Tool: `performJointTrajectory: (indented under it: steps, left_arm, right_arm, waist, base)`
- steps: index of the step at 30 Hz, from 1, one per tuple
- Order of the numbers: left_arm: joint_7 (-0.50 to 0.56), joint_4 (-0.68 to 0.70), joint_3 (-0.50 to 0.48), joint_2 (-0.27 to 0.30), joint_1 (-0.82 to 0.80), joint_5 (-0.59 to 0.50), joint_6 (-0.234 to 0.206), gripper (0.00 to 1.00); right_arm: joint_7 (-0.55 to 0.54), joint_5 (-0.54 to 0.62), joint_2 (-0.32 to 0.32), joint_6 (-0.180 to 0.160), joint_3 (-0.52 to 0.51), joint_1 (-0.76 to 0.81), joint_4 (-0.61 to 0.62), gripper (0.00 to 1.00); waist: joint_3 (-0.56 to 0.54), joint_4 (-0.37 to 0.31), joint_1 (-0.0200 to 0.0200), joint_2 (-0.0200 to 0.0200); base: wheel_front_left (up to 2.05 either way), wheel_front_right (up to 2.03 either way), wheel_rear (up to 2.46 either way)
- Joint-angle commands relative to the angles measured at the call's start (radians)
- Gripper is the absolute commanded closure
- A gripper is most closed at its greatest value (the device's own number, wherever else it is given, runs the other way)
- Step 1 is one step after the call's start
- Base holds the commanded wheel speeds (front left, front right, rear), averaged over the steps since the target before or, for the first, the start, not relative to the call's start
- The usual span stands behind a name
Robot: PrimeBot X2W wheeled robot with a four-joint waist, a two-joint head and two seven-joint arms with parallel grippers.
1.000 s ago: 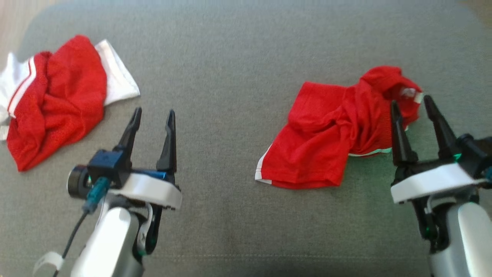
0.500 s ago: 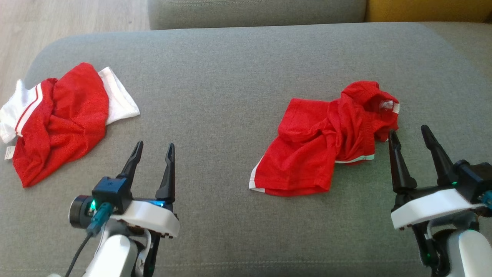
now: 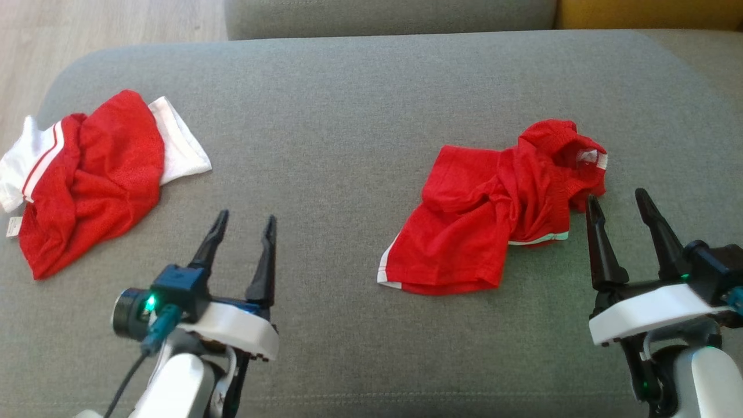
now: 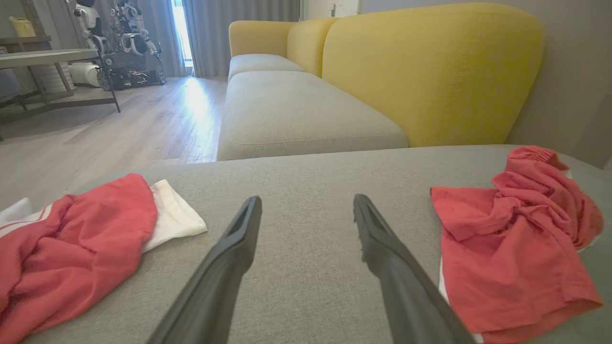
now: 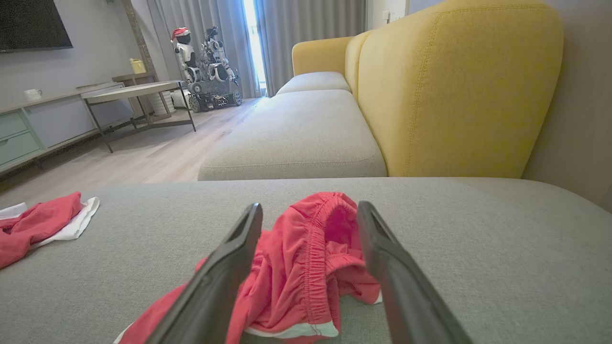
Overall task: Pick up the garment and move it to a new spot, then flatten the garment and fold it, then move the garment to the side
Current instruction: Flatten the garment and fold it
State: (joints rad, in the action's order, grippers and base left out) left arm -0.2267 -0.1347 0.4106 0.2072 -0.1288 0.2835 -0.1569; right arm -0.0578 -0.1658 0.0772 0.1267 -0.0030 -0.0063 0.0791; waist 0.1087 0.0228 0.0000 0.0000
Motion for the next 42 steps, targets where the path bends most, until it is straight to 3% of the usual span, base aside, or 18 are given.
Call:
performJointTrajectory:
  steps: [1, 4, 10, 17, 30, 31, 32, 33, 42]
  left_arm:
    - [0.002, 0.034, -0.036, 0.017, -0.053, -0.012, 0.003, 0.00]
    - [0.011, 0.044, -0.004, 0.012, -0.076, -0.028, 0.017, 0.00]
    - [0.043, 0.008, 0.154, -0.046, -0.159, -0.071, 0.118, 0.00]
    - [0.081, -0.123, 0.301, -0.096, -0.241, -0.108, 0.222, 0.00]
    - [0.186, -0.392, 0.444, -0.110, -0.370, -0.140, 0.275, 0.00]
    - [0.184, -0.400, 0.445, -0.110, -0.377, -0.142, 0.273, 0.15]
    - [0.179, -0.406, 0.446, -0.110, -0.386, -0.149, 0.267, 0.53]
    - [0.170, -0.409, 0.444, -0.110, -0.393, -0.151, 0.261, 0.98]
    - [0.076, -0.330, 0.411, -0.097, -0.412, -0.143, 0.215, 1.00]
  right_arm:
    - [0.000, 0.005, 0.003, 0.004, 0.020, -0.021, 0.039, 0.00]
    - [0.000, 0.005, 0.003, 0.004, 0.018, -0.026, 0.042, 0.00]
    - [0.000, 0.008, 0.003, 0.004, 0.016, -0.053, 0.055, 0.00]
    - [0.005, 0.006, 0.005, 0.004, 0.027, -0.088, 0.058, 0.00]
    - [0.026, -0.009, -0.006, 0.004, 0.020, -0.122, 0.043, 0.00]
    - [0.028, -0.011, -0.007, 0.004, 0.018, -0.123, 0.041, 0.00]
    - [0.029, -0.011, -0.008, 0.004, 0.016, -0.123, 0.040, 0.00]
    - [0.030, -0.012, -0.009, 0.004, 0.015, -0.122, 0.039, 0.00]
    - [0.033, -0.021, -0.016, 0.004, 0.003, -0.110, 0.032, 0.00]
  waist:
    - [0.001, -0.001, 0.0000, 0.0000]
    - [0.015, -0.003, 0.0000, 0.0000]
    - [0.077, -0.024, 0.0000, 0.0000]
    - [0.148, -0.070, 0.0000, 0.0000]
    - [0.206, -0.135, 0.0000, 0.0000]
    - [0.206, -0.136, 0.0000, 0.0000]
    - [0.205, -0.137, 0.0000, 0.0000]
    - [0.204, -0.137, 0.0000, 0.0000]
    - [0.177, -0.119, 0.0000, 0.0000]
  base:
    - [0.00, 0.00, 0.00]
    - [0.00, 0.00, 0.00]
    - [0.00, 0.00, 0.00]
    - [0.00, 0.00, 0.00]
    - [0.00, 0.00, 0.00]
    - [0.00, 0.00, 0.00]
    - [0.00, 0.00, 0.00]
    - [0.00, 0.00, 0.00]
    - [0.00, 0.00, 0.00]
